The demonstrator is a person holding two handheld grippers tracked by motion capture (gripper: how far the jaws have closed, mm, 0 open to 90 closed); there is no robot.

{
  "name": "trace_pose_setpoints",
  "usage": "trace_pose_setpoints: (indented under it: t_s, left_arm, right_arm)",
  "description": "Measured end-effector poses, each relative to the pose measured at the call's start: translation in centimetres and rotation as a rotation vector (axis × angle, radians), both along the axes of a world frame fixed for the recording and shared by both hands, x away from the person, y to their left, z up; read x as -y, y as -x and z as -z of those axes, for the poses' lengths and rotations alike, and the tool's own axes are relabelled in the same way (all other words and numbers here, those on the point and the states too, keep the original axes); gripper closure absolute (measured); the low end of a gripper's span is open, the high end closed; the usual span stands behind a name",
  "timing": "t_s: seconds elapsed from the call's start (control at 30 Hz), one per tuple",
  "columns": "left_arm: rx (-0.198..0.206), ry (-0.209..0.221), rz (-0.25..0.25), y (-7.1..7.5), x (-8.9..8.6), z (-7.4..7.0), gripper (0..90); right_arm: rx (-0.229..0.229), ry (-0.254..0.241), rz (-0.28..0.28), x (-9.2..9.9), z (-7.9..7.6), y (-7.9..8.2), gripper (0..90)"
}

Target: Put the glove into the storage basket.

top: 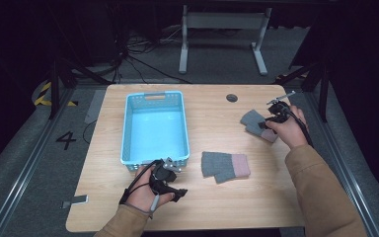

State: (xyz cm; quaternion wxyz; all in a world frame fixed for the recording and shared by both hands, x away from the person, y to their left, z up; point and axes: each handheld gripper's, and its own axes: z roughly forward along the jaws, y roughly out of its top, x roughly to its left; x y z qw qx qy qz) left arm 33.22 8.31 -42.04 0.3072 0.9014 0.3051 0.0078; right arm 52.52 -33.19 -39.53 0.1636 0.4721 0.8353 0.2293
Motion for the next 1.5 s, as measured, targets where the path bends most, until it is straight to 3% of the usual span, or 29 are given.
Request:
trace_pose_setpoints:
  t_s: [0.33, 0.9, 1.17, 1.33, 1.5]
  left_arm:
    - [0.001, 0.003, -0.002, 0.0, -0.1, 0.1, 37.5]
    - [-0.003, 0.002, -0.007, -0.1, -0.1, 0.2, 37.3]
    - [-0.002, 0.002, -0.001, -0.1, -0.1, 0.3, 37.2]
    - [-0.004, 0.003, -0.003, -0.1, -0.1, 0.3, 37.1]
    - [-0.007, 0.004, -0.006, -0.2, -0.2, 0.3, 37.1]
  right_arm:
    - [0.005, 0.032, 0.032, 0.0, 1.7, -1.5, 46.2]
    - [-0.040, 0.040, 0.025, 0.3, 3.4, -2.2, 45.3]
    - [-0.060, 0.015, 0.050, 0.3, 3.4, -2.1, 57.9]
    - [-0.064, 0.040, 0.052, 0.0, 3.3, -2.0, 74.3]
    - [-0.063, 0.052, 0.054, -0.2, 3.0, -1.9, 81.3]
